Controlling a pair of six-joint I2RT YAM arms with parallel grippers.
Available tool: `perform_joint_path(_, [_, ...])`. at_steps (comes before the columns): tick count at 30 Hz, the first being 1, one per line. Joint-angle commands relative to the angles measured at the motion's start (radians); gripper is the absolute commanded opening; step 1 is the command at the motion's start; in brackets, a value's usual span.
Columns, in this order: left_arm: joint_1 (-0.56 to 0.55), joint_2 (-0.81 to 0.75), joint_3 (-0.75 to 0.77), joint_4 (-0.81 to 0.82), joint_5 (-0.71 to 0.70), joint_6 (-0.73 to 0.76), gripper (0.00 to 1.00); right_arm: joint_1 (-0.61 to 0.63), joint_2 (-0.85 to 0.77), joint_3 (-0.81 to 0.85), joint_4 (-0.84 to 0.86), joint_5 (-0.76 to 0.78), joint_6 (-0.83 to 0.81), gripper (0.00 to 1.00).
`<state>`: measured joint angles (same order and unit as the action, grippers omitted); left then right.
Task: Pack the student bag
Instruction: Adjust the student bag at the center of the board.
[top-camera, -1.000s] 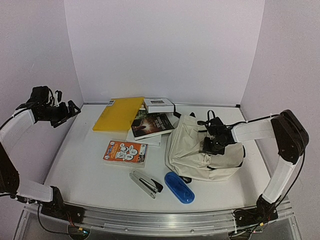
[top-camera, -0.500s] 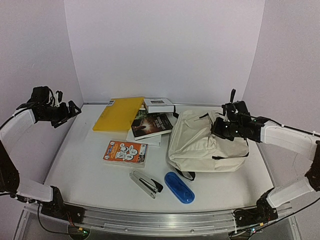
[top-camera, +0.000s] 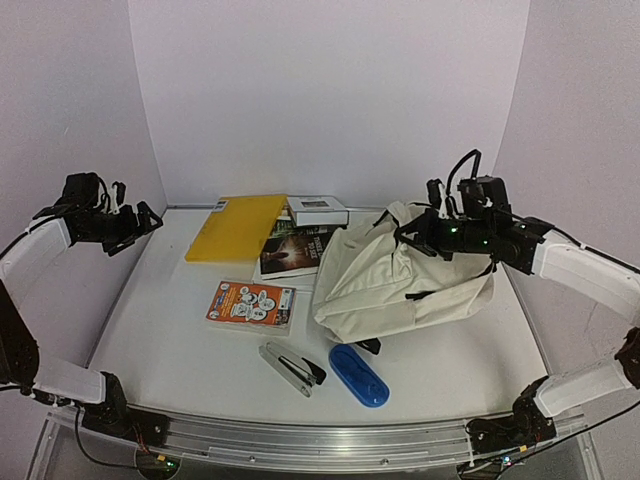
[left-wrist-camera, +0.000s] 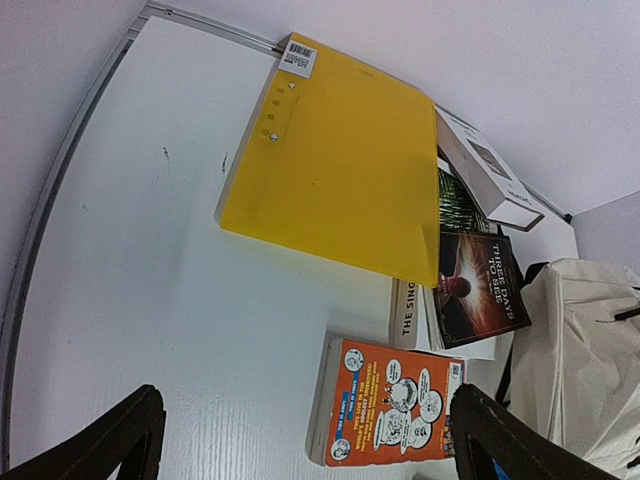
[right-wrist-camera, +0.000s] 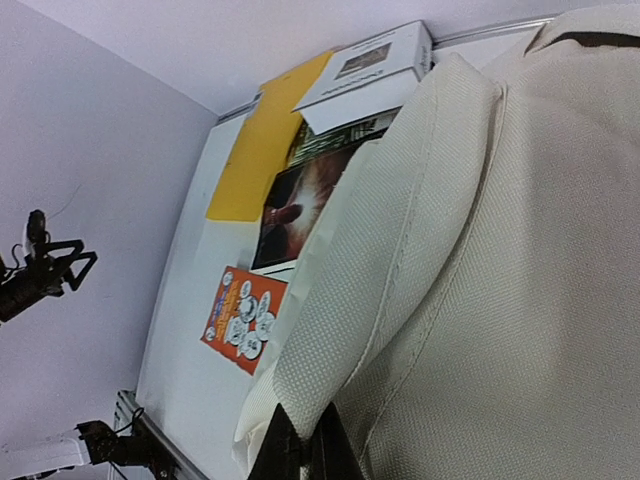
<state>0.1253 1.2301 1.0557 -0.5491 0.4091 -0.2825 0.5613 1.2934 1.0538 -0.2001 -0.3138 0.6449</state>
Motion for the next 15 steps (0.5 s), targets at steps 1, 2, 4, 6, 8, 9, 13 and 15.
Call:
perform_joint_path(1, [0.003, 0.002, 0.014, 0.013, 0.016, 0.022, 1.0, 0.031, -0.058, 0.102, 0.218, -0.157, -0.014, 0.0])
perform_joint_path(2, [0.002, 0.003, 0.013, 0.014, 0.017, 0.022, 1.0, 0.04, -0.063, 0.108, 0.242, -0.18, -0.007, 0.0])
perform_joint_path(4, [0.003, 0.006, 0.014, 0.012, 0.017, 0.022, 1.0, 0.053, -0.074, 0.11, 0.274, -0.207, 0.002, 0.0])
perform_joint_path(6, [0.003, 0.008, 0.015, 0.012, 0.019, 0.022, 1.0, 0.075, -0.078, 0.108, 0.314, -0.235, 0.0, 0.0])
perform_joint_path(8, [0.003, 0.009, 0.015, 0.012, 0.02, 0.022, 1.0, 0.087, -0.075, 0.102, 0.344, -0.256, -0.004, 0.0])
perform_joint_path(9, [0.003, 0.01, 0.015, 0.012, 0.021, 0.022, 1.0, 0.091, -0.07, 0.091, 0.36, -0.263, -0.006, 0.0])
perform_joint_path(13, [-0.004, 0.017, 0.016, 0.017, 0.052, 0.023, 1.0, 0.107, -0.01, 0.033, 0.381, -0.256, -0.075, 0.0])
perform_joint_path(15, [-0.024, 0.022, 0.014, 0.019, 0.051, 0.022, 1.0, 0.108, 0.037, -0.005, 0.381, -0.231, -0.125, 0.0])
